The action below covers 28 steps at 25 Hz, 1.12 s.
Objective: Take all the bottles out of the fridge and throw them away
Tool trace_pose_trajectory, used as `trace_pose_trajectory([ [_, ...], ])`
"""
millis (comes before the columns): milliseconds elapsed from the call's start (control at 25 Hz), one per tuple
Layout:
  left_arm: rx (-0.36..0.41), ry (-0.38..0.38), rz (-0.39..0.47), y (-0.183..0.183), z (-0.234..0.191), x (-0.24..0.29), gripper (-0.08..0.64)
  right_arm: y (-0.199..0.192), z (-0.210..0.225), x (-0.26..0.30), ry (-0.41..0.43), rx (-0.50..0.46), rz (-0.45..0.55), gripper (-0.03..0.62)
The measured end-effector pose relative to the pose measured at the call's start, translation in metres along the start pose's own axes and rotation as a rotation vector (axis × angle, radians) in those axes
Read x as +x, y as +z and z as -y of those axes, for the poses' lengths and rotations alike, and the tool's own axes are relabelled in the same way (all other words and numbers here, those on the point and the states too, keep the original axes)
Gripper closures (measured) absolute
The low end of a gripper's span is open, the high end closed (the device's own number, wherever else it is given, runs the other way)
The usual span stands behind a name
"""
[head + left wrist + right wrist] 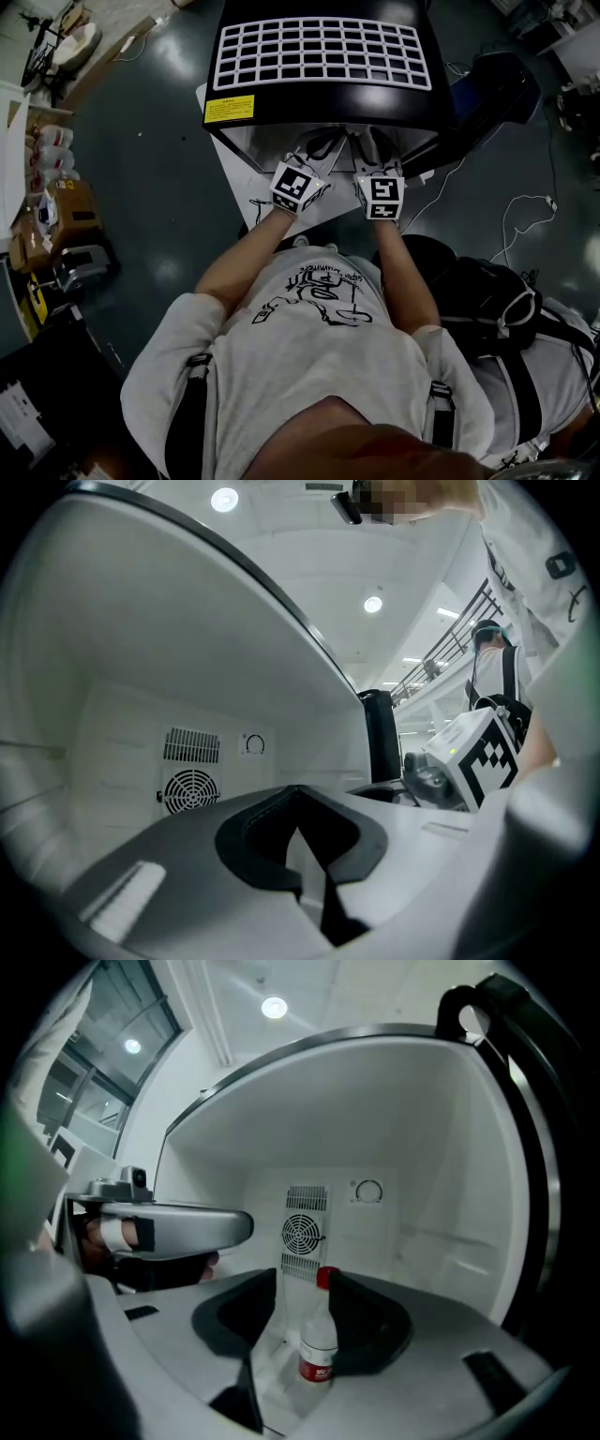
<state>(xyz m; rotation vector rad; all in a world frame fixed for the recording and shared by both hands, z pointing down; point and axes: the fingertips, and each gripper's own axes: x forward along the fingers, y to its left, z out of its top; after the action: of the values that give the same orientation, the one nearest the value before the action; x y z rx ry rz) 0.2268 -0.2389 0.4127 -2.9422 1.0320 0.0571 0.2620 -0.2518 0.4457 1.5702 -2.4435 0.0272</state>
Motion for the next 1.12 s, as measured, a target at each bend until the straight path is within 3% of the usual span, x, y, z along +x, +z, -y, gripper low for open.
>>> trace_pose_trajectory([
  [520,-0.014,0.008,-0.015,-0.016,-0.013,0.014,0.551,-0.005,0.013,0.024,-0.012,0.002,0.003,0.443],
  [1120,-0.012,0.035,-0.037,-0.035,-0.035,0.026,0.551,-0.024,0.028,0.059,-0.021,0.039,-0.022,0.391],
])
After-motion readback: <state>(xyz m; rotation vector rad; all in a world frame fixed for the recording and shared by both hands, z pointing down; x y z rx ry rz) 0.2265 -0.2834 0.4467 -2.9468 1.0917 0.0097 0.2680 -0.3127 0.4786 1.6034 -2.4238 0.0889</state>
